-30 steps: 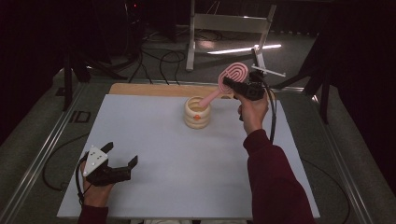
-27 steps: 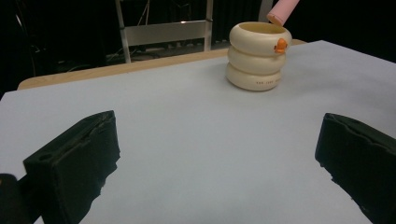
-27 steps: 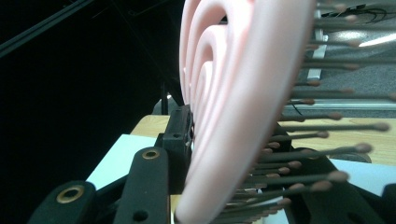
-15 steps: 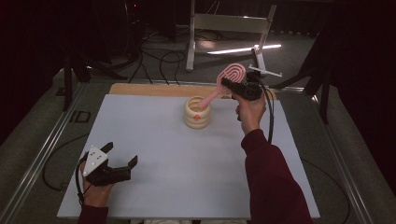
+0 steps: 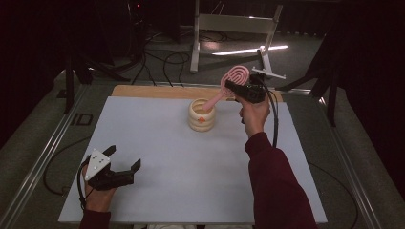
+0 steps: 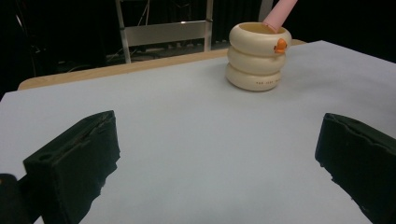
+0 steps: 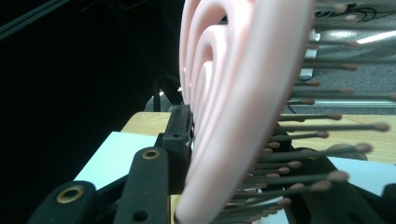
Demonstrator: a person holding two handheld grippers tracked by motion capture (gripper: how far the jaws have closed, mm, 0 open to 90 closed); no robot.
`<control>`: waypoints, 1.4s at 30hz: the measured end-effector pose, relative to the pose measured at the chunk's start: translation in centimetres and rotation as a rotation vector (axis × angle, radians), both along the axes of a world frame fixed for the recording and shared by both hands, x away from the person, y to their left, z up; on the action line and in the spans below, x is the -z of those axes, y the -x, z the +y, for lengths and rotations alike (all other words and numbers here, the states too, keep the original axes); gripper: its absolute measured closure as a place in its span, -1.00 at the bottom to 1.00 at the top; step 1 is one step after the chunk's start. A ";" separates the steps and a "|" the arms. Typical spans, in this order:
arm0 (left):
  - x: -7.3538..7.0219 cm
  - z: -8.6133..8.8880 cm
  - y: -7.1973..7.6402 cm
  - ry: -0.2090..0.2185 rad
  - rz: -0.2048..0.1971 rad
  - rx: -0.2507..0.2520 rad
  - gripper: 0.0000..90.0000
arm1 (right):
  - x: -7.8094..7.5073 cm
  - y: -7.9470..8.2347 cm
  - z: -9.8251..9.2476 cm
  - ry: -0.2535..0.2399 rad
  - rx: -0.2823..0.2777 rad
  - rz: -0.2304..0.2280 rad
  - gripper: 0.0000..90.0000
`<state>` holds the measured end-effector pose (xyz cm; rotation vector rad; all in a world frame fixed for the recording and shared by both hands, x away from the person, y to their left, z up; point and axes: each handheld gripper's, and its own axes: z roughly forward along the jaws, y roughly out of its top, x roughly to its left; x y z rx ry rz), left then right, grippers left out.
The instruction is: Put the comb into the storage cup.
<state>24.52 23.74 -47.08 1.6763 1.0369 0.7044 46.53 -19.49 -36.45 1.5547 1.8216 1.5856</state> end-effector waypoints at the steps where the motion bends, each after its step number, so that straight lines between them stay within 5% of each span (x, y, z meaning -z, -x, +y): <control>1: 0.0 0.0 0.0 -0.001 0.000 0.000 -0.99 | 0.0 0.0 0.1 0.000 0.001 0.000 0.42; 42: 0.0 0.0 0.0 0.000 -0.002 0.001 -0.99 | 2.0 -0.4 1.7 0.049 0.019 0.016 0.41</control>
